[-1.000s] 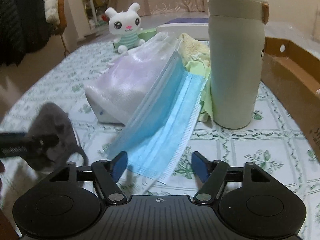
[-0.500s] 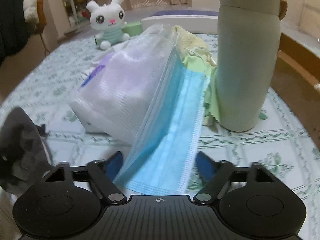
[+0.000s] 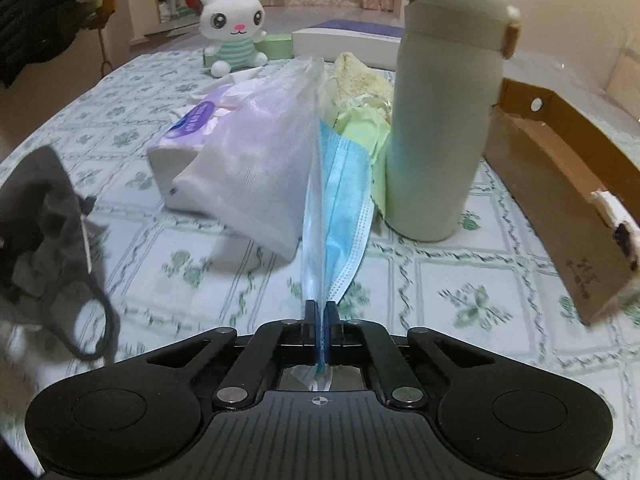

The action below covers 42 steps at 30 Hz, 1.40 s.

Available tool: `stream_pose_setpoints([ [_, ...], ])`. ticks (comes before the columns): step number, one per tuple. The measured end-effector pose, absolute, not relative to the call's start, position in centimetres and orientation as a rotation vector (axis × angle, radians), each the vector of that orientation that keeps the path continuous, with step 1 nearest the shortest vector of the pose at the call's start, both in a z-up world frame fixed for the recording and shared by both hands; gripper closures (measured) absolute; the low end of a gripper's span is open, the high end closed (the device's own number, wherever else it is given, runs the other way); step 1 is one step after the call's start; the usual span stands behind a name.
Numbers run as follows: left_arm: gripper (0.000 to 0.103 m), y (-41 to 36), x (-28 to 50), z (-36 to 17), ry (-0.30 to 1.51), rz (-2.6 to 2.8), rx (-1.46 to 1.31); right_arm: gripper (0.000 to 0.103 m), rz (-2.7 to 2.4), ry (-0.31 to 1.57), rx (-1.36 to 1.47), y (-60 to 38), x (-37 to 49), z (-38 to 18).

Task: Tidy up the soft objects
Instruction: 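Lift the grey mask with the left tool while the right tool lifts the blue mask, then carry both masks over the cardboard box and open both tools to drop them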

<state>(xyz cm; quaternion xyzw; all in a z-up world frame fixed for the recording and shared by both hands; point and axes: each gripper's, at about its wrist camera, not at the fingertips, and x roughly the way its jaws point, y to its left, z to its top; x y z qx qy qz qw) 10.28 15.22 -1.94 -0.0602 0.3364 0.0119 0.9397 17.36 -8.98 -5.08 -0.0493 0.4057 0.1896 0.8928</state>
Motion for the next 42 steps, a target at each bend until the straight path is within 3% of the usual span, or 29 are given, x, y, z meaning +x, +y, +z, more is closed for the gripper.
stream_pose_setpoints([
  [23,0.095,6.7,4.7,2.0,0.625,-0.113,-0.098,0.102,0.384,0.785,-0.148,-17.1,7.3,-0.9],
  [42,0.095,-3.9,7.8,2.8,0.634,-0.284,-0.075,0.102,0.227,0.77,-0.089,-27.1,6.7,-0.6],
])
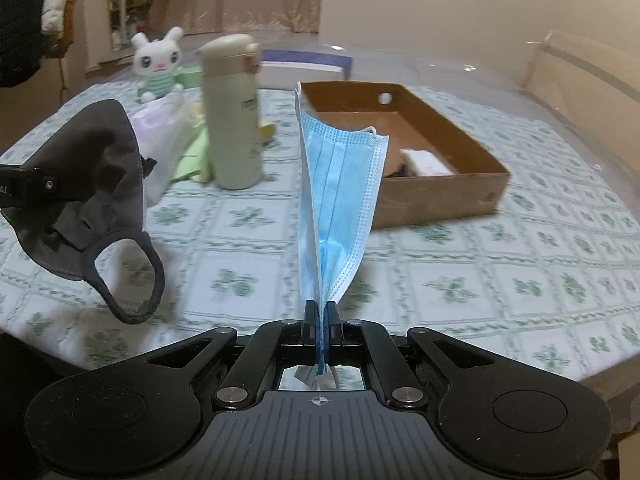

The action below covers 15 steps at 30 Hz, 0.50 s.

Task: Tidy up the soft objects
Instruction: 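Carry both masks over the cardboard box and open both tools to drop them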

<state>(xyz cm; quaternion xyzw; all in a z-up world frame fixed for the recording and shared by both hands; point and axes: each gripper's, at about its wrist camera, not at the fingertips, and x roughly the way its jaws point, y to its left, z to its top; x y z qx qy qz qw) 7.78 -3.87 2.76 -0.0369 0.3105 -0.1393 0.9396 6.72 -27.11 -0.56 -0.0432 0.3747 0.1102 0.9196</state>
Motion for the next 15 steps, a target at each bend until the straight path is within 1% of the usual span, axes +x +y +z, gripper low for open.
stream_pose_setpoints([
  [15,0.095,-10.8,10.4,3.1,0.645,-0.362,-0.038,0.102,0.152,0.742,-0.052,-33.3,6.6,0.0],
])
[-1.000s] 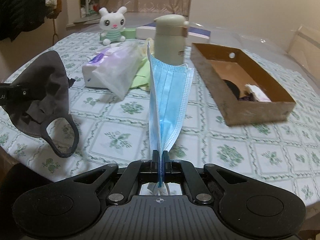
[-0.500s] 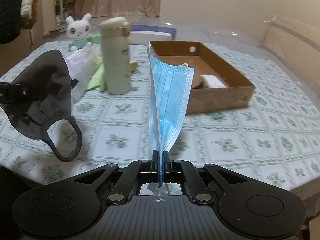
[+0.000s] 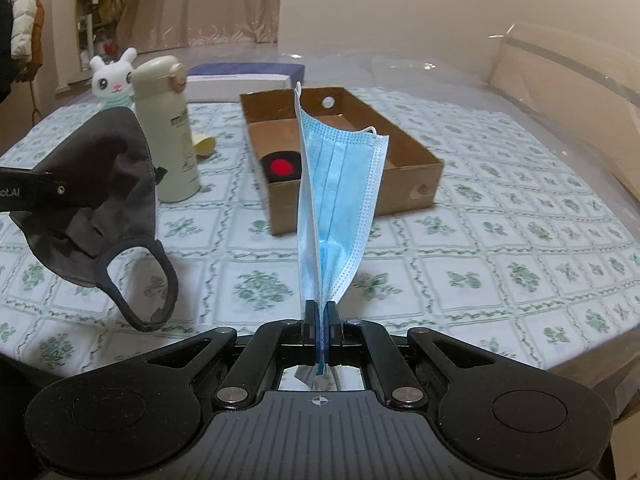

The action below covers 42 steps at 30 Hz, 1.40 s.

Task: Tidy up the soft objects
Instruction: 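Carry both masks over the cardboard box and open both tools to drop them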

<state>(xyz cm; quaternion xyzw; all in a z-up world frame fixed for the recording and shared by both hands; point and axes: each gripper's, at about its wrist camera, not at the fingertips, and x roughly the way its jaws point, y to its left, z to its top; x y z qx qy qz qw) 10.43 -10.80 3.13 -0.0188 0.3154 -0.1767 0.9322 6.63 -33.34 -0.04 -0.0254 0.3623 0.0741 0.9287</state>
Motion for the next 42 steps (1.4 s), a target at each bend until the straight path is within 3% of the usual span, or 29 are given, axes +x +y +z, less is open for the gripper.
stream_pose_setpoints([
  [18,0.095,-15.1,14.0,3.5,0.638,-0.394,-0.035,0.101,0.139,0.715,-0.029,-36.4,9.5,1.2],
  [33,0.095,-18.6,23.2,4.9,0.593,-0.368,-0.085,0.102,0.182,0.659,-0.073,-38.1,19.9,5.3],
  [42,0.094,-20.6,29.2,5.1,0.553,-0.301,-0.071,0.102,0.239,0.672,-0.078,-38.6,27.0,4.8],
])
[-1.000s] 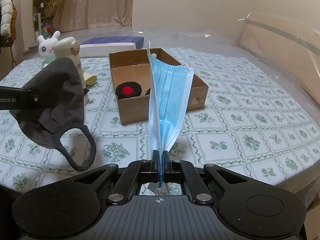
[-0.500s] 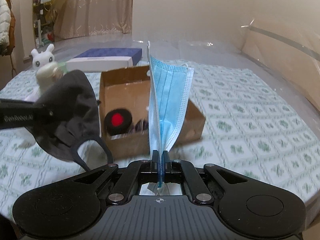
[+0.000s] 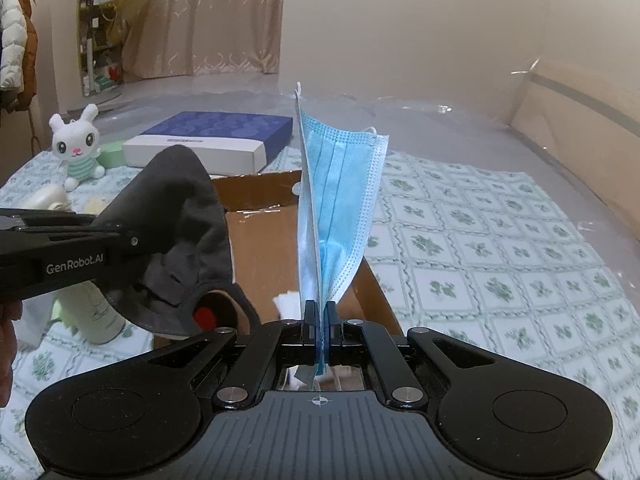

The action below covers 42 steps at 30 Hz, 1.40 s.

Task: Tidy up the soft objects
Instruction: 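Carry both masks over the cardboard box and open both tools to drop them, then withdraw both open tools from the box toward the plastic bag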

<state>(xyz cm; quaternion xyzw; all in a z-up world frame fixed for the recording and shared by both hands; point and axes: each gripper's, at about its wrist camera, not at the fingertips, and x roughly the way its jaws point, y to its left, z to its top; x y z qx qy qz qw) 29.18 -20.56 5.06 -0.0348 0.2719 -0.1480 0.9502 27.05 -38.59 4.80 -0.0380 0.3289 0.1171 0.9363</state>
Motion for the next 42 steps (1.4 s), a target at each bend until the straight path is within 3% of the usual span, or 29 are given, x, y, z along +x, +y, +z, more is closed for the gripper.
stream_pose_setpoints([
  [5,0.089,-21.2,31.8,4.1,0.554,-0.272,-0.054,0.101,0.243,0.705,-0.08,-39.0,30.2,3.4],
  [8,0.07,-21.6,33.1,3.1,0.55,-0.255,-0.032,0.101,0.241,0.72,-0.086,-39.1,30.9,2.6],
  [30,0.068,-20.4,27.6,0.3,0.565,-0.305,0.001,0.1,0.345,0.731,-0.105,-37.1,32.8,1.1],
  [31,0.068,-20.3,27.5,0.3,0.565,-0.303,0.0,0.097,0.347,0.729,-0.102,-37.1,32.8,1.0],
  [32,0.068,-20.2,27.4,0.3,0.565,-0.304,0.0,0.079,0.344,0.726,-0.089,-37.2,32.8,1.0],
  [33,0.068,-20.1,27.3,0.3,0.566,-0.306,0.0,0.05,0.337,0.721,-0.07,-37.5,32.7,1.0],
  [34,0.068,-20.0,27.2,0.2,0.567,-0.308,-0.002,0.038,0.332,0.71,-0.046,-37.8,32.6,1.1],
  [35,0.068,-20.0,27.1,0.2,0.568,-0.31,-0.002,0.033,0.326,0.694,-0.023,-38.1,32.3,1.2],
  [42,0.068,-19.5,25.4,0.3,0.567,-0.322,-0.005,0.033,0.282,0.673,0.011,-39.1,30.1,2.0],
])
